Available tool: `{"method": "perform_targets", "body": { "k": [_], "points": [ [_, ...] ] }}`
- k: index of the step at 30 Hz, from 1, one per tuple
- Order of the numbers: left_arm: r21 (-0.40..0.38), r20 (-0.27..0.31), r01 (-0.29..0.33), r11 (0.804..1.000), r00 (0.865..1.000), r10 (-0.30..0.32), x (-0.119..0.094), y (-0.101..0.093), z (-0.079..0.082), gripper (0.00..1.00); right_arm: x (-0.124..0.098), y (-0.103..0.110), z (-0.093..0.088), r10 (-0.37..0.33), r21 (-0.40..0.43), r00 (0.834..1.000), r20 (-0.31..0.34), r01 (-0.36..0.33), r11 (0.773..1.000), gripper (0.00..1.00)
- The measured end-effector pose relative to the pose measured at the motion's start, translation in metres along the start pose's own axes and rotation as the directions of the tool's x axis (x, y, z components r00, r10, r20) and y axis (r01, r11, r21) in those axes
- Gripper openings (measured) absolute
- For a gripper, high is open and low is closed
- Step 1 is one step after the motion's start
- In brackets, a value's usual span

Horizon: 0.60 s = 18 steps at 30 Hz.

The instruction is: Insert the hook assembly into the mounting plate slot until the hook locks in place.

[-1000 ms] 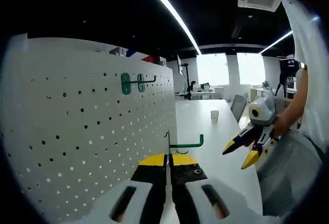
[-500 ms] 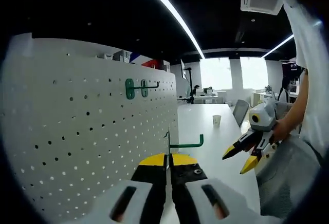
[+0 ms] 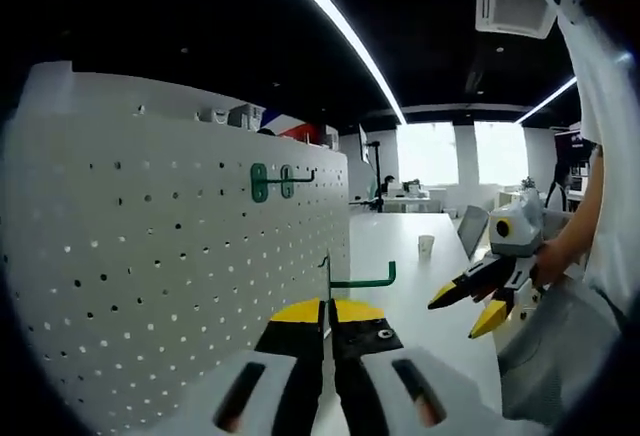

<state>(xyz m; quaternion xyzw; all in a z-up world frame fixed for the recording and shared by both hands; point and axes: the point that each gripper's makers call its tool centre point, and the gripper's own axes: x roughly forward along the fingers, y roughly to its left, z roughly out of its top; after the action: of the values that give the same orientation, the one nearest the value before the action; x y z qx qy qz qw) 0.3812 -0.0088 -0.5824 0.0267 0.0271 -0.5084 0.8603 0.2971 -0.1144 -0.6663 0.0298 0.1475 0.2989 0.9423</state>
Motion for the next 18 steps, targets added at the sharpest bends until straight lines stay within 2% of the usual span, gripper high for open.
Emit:
{"method": "perform_targets", "body": {
  "k": [7,18],
  "points": [
    [-0.002,0.006,-0.005,1.0,1.0,0.005,-0.001,-0.002,0.001,0.01,0.007,0.01,0.026,0.028,-0.013,0.997,0.074,-0.027,1.0,0.54],
    [-0.012,0.022,-0.018,1.0,1.0,0.018,-0.002,-0.002,0.005,0.01,0.016,0.019,0.051,0.054,-0.017,0.989,0.137,-0.052,0.998,0.53]
  ]
}}
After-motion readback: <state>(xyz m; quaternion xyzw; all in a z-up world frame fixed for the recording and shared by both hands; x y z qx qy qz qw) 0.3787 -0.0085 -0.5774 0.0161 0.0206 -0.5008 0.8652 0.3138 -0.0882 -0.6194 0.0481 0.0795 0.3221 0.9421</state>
